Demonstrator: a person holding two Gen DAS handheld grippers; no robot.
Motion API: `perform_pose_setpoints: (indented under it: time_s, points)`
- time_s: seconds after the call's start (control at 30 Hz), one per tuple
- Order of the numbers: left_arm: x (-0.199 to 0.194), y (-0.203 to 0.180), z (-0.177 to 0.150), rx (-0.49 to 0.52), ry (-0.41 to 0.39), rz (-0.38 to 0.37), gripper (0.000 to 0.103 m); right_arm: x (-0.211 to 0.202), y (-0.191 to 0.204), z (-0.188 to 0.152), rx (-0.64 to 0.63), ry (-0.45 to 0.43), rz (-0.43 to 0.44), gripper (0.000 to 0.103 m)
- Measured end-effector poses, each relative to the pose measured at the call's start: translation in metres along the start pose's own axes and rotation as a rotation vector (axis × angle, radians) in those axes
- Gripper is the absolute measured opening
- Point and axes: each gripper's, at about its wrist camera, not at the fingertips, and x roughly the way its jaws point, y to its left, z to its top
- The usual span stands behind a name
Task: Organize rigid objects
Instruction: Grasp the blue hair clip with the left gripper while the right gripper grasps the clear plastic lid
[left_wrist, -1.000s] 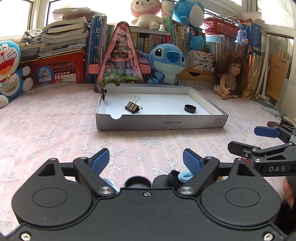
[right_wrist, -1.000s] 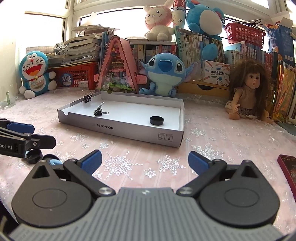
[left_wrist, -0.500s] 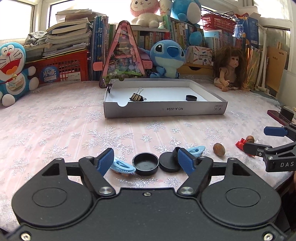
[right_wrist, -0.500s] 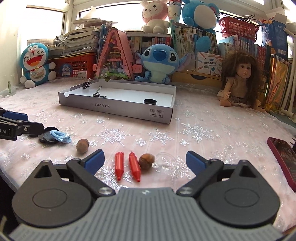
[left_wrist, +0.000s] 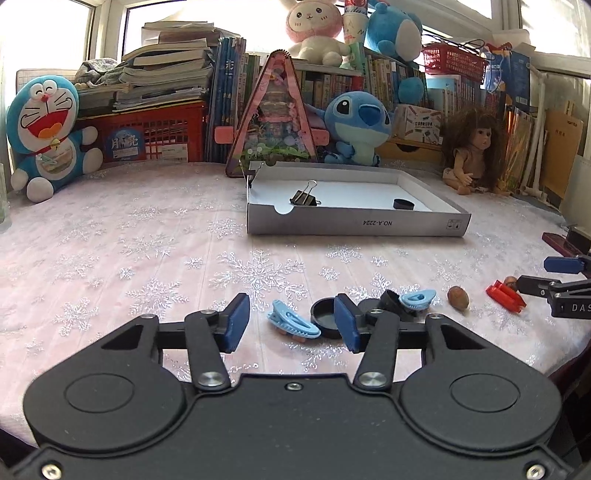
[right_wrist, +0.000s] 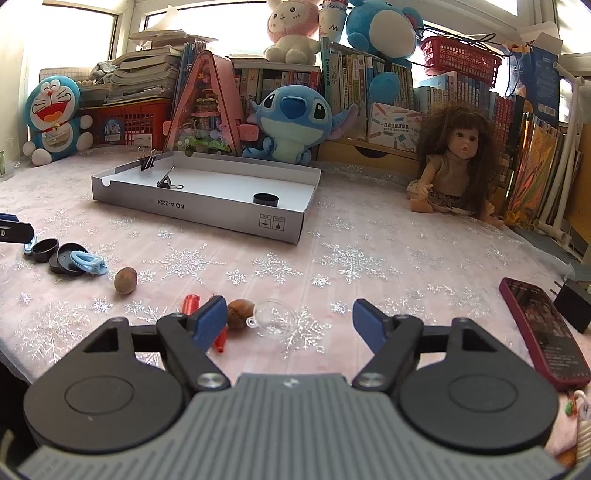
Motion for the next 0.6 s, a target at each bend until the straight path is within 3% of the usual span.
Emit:
perform_pose_setpoints:
  time_s: [0.23,0.6]
  points:
    - [0.002,-0.010,-0.012,0.091,0.028,0.007,0.048,0.000,-0.003,-0.004,-0.012,0.020,-0.006,0.078]
    - [0.023,-0.008,-0.005,0.086,0.051,0.030,0.046,0.013,-0.006,-0.006,0.030,0.046,-0.009,0.074]
